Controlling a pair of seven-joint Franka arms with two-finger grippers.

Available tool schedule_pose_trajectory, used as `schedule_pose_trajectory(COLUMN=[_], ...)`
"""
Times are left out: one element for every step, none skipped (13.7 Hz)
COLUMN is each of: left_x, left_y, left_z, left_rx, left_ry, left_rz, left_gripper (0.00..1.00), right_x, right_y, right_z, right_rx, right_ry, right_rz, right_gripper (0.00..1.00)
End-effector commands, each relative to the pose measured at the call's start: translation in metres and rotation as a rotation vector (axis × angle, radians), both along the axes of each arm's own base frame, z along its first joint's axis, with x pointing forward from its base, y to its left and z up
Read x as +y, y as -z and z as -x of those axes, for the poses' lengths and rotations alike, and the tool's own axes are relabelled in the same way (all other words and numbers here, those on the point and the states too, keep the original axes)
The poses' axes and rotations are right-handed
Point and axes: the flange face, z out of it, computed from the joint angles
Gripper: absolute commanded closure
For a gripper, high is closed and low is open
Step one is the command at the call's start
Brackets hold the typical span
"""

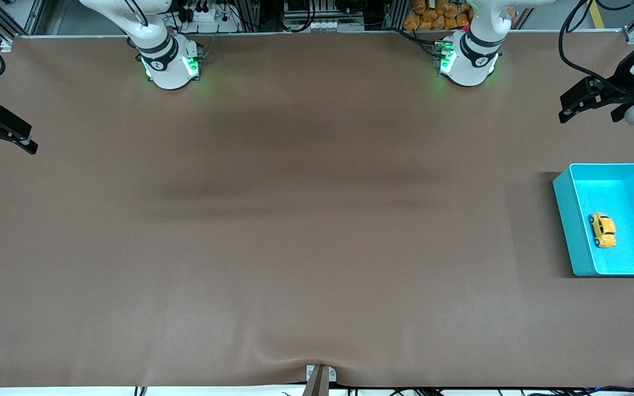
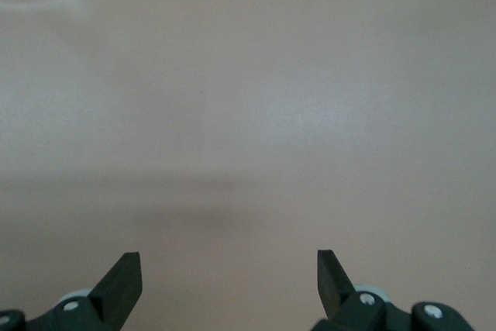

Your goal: Wind and store yellow beetle car

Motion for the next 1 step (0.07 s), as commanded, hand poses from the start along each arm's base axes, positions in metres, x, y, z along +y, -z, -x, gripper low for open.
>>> schedule_pose_trajectory(left_x=[-0.0002], left_y=[-0.0076], left_z=[0.0039], left_rx=[-0.004], left_ry=[0.010], left_rz=[0.004], left_gripper=[0.00], right_x=[0.0051], right_y=[-0.0015], right_z=[-0.0025], right_rx=[-0.008], right_ry=[-0.001], right_rz=[-0.015], right_gripper=[0.00])
